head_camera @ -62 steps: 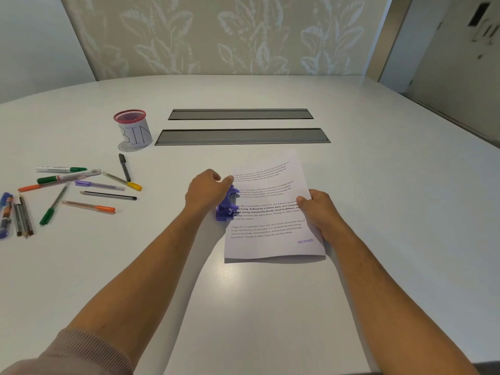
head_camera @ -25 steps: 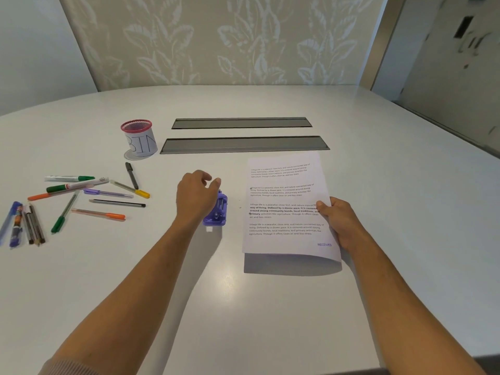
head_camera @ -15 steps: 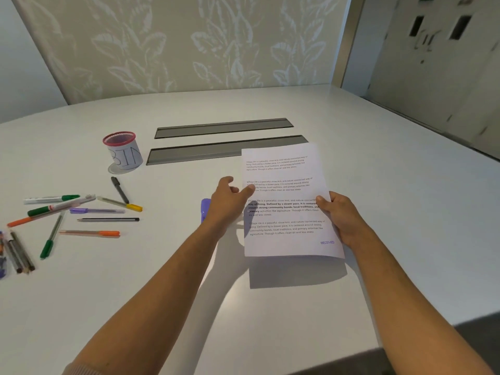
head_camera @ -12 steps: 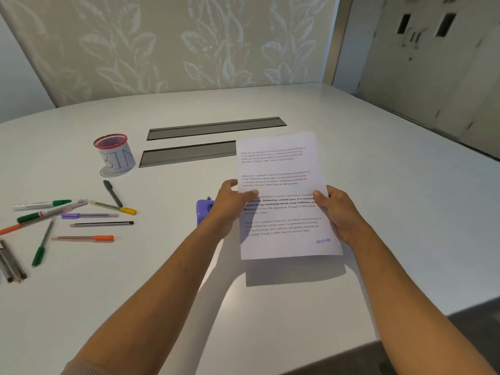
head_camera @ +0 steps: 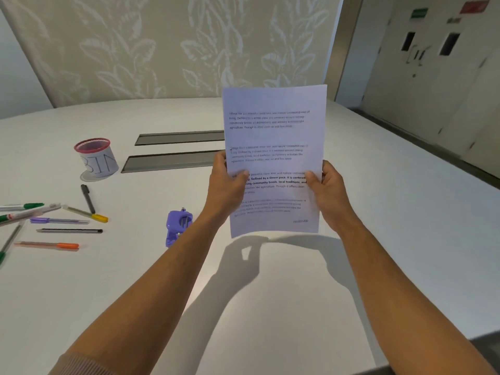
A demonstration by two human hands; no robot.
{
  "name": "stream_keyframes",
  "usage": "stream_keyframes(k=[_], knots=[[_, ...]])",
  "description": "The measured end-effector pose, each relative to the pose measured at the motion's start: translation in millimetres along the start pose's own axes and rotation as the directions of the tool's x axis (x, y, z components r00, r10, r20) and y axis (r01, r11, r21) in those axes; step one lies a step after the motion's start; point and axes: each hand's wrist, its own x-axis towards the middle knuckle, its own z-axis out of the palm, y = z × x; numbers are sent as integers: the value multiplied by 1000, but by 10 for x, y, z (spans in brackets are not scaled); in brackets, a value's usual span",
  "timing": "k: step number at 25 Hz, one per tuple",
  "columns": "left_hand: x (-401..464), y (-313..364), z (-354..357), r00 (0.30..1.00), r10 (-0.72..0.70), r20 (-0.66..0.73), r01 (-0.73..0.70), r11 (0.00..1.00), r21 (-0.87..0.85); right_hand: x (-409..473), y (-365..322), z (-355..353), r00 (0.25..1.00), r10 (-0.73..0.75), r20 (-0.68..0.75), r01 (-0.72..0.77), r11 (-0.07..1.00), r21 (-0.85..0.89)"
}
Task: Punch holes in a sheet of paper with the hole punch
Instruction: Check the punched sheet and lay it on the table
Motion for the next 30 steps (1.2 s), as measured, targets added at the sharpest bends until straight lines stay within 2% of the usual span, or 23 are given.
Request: stream_keyframes(k=[7,13,18,22,24,28,30], knots=[[108,80,261,977,182,-108,-179,983,36,332,-26,-87,993,-116,0,115,991,-63],[-127,-334,399,986,69,-153,-58,995,76,193,493,-38,997,-72,26,74,992,-103],[-3,-283,390,972,193,-136,-185,980,73,320,439,-76,993,-114,-10,113,991,-73],[-79,-472,422,991,45,-128,-35,996,84,202,688,-79,999,-41,13,42,994,-104],[-76,-512,423,992,20,-125,-12,998,66,172,763,-89,1000,-7,8,8,995,-103],[30,-428,436,991,-3,-134,-2,999,-38,260,686,-144,999,26,-20,-26,1000,-2],[46,-398,465,989,-38,-146,19,991,-130,254,681,-179,987,155,-37,-150,983,105]])
